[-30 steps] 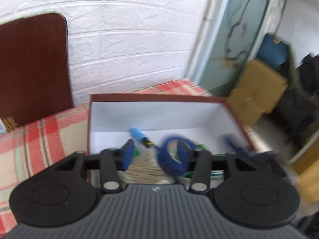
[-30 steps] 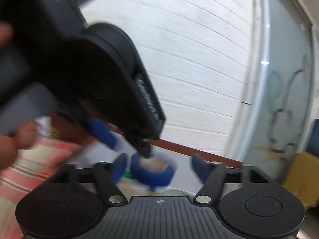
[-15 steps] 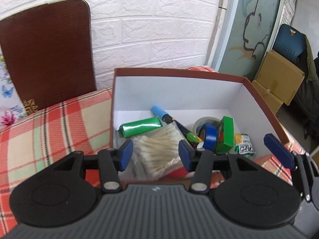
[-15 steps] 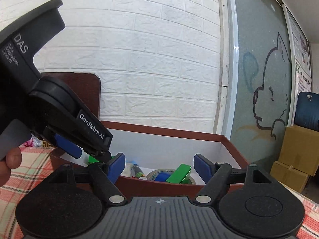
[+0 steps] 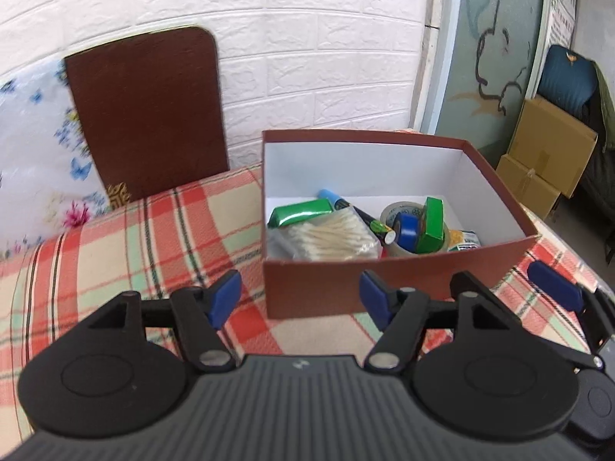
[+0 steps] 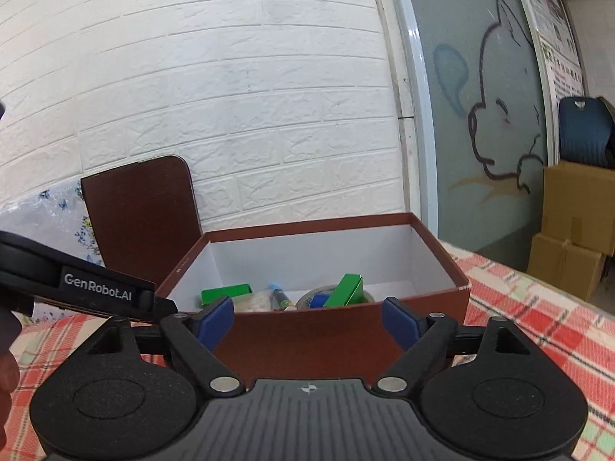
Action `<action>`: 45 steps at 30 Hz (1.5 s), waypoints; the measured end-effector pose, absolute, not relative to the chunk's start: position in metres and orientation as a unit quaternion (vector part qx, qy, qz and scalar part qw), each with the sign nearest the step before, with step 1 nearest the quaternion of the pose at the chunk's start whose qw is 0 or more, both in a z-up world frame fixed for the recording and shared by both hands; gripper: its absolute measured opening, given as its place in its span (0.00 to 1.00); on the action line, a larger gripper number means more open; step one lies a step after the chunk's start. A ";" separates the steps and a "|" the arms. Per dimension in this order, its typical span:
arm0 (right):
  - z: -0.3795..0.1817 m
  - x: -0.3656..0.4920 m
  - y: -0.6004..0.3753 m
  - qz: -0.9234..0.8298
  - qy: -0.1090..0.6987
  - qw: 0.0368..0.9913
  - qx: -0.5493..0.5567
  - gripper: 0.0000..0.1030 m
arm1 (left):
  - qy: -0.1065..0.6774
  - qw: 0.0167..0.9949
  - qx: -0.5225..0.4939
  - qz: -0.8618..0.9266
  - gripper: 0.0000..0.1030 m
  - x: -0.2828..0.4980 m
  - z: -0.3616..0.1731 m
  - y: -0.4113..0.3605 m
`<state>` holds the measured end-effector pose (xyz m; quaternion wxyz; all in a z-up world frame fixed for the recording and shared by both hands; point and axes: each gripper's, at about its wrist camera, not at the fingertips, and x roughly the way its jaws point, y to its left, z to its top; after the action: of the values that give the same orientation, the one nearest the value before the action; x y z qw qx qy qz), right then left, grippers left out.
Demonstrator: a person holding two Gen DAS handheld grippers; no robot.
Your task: Organize objects
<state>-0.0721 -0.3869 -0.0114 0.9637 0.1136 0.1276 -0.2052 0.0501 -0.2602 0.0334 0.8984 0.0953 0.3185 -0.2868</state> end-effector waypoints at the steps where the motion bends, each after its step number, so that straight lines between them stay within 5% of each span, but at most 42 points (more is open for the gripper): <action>1: -0.010 -0.075 -0.385 -0.202 0.127 0.964 0.119 0.82 | 0.316 0.900 0.099 -0.284 0.68 0.047 0.035 -0.256; 22: 0.035 -0.111 -0.371 -0.174 0.103 0.960 0.192 0.97 | 0.237 0.937 0.119 -0.229 1.00 -0.014 0.055 -0.198; 45: 0.034 -0.122 -0.374 -0.180 0.094 0.962 0.182 0.99 | 0.248 0.935 0.147 -0.207 1.00 -0.026 0.049 -0.218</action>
<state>-0.1220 -0.3742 0.0344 0.9621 0.1822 0.0939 -0.1799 -0.0265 -0.2184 0.0491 0.9349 0.1466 0.2483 -0.2067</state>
